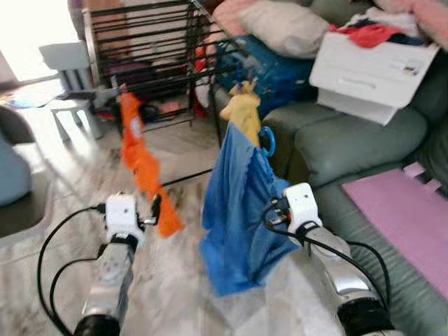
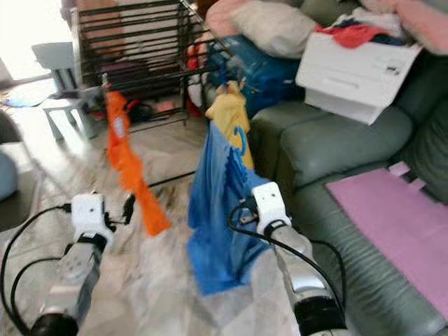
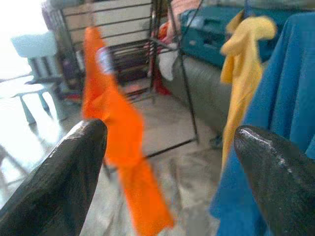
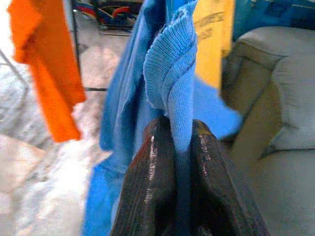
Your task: Hang hanger
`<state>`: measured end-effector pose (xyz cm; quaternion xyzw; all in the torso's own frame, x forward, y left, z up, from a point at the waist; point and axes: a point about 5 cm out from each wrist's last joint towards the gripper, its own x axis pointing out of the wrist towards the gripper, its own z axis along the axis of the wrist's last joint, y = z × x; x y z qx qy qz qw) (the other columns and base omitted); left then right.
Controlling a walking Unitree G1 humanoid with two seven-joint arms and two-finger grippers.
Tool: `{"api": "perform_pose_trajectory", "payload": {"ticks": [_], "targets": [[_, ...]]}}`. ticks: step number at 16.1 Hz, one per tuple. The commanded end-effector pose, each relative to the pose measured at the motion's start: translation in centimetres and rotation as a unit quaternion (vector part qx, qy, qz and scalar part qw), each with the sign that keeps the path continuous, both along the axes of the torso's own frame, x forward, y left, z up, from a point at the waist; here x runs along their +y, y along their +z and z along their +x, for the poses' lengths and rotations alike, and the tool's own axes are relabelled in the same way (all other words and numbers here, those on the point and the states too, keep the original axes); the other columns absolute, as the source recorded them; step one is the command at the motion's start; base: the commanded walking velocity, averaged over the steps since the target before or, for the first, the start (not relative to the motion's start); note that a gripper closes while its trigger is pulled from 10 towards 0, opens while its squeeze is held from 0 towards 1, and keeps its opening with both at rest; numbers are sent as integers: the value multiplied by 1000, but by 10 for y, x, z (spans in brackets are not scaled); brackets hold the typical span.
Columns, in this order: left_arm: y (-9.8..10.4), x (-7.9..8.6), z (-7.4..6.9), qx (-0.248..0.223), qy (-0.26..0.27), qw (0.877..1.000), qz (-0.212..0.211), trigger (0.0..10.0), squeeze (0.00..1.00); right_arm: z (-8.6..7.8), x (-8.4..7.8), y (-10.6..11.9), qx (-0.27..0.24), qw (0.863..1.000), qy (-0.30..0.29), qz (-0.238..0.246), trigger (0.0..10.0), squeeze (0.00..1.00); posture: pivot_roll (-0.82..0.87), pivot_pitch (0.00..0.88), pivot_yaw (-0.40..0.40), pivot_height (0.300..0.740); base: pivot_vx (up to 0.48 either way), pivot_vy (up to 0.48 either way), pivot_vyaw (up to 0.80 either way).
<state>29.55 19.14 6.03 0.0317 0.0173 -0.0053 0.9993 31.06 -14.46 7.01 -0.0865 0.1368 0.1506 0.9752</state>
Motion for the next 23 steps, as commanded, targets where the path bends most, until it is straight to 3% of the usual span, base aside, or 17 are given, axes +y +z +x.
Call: {"api": "perform_pose_trajectory", "payload": {"ticks": [1, 6, 10, 15, 19, 23], "targets": [[-5, 1, 0, 18, -2, 1000, -1, 10000, 0, 4, -2, 10, -18, 1000, -3, 6, 10000, 0, -173, 0, 27, 740, 375, 300, 406], [-5, 1, 2, 23, 8, 1000, -6, 10000, 0, 3, 4, 7, -5, 1000, 16, 6, 10000, 0, -167, 0, 23, 740, 254, 369, 81], [-9, -2, -5, 26, 22, 999, -1, 10000, 0, 0, 4, 5, -6, 1000, 9, 13, 10000, 0, -151, 0, 16, 740, 0, 466, 0], [0, -1, -19, 26, -13, 999, 26, 10000, 0, 4, 8, 10, -28, 999, 11, 21, 10000, 0, -104, 0, 16, 740, 0, 0, 0], [-3, -5, -32, 36, -5, 999, -2, 10000, 0, 2, 6, 10, -32, 999, -16, 25, 10000, 0, -103, 0, 27, 740, 0, 0, 767], [-4, -7, -27, 45, 11, 999, -1, 10000, 0, 4, -1, 7, -38, 998, -57, 11, 10000, 0, -110, 0, 37, 740, 0, 0, 252]]}}
